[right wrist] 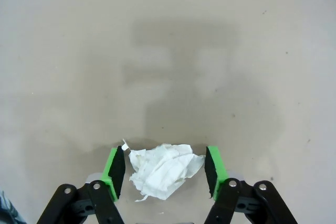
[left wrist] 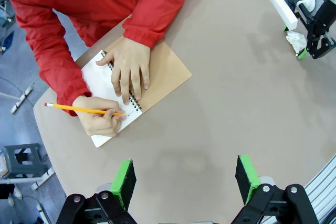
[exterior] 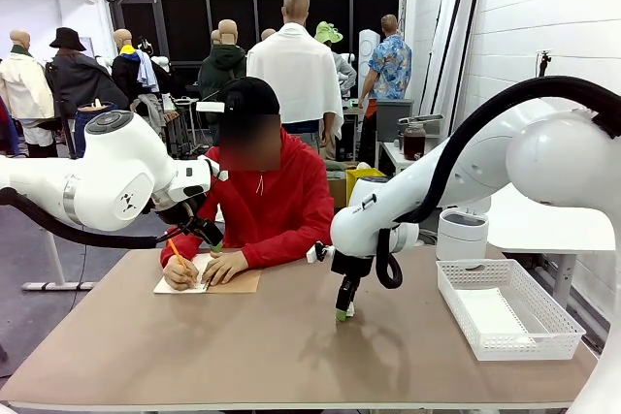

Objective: Sort the paper based on its condition.
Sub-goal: If a person hands you a paper, place it in the Organizing basket , and if it's crumpled, put it in the Trash can.

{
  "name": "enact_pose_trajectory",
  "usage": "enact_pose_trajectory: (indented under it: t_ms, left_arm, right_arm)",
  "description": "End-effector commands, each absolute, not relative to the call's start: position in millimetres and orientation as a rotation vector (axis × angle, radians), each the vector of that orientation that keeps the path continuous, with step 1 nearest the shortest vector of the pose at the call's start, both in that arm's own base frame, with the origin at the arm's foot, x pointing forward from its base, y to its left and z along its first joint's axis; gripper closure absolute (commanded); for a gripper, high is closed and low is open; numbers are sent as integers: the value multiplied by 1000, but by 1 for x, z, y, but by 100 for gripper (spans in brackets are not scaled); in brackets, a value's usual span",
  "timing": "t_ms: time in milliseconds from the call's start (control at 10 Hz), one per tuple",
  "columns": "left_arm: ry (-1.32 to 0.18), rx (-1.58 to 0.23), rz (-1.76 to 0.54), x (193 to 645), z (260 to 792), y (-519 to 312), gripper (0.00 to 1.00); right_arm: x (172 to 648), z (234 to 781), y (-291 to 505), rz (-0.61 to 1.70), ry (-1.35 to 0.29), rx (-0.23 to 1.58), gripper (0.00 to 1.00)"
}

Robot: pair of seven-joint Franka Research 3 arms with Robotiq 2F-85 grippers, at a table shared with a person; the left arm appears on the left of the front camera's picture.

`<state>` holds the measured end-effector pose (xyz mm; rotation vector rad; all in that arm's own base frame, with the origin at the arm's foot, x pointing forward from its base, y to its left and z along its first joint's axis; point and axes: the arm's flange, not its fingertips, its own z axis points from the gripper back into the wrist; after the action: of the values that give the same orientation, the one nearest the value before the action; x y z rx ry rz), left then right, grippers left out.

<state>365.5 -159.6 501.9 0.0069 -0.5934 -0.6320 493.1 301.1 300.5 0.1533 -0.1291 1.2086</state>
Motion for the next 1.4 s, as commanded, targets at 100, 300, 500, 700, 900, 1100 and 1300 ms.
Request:
enact_pose_trajectory:
  t_ms: [100, 300, 500, 700, 900, 1100, 1300]
  left_arm:
    - [-597, 5, -638, 366, 501, -159, 0]
    - [-597, 5, -638, 366, 501, -159, 0]
    - [-597, 5, -638, 366, 501, -159, 0]
    - [-597, 5, -638, 366, 501, -159, 0]
    - [-597, 5, -638, 366, 501, -159, 0]
    - [-597, 5, -638, 366, 501, -159, 0]
    - [-597, 5, -638, 366, 501, -159, 0]
  right_arm:
    - [499, 302, 305, 1197, -99, 150, 58]
    - [497, 306, 306, 1212, -115, 138, 92]
    - [494, 319, 303, 1194, -117, 141, 92]
    - [489, 340, 296, 1196, -75, 150, 92]
    - [481, 397, 273, 1168, -73, 133, 92]
    - [490, 448, 241, 1058, -172, 54, 92]
    - [498, 488, 207, 920, -240, 0, 92]
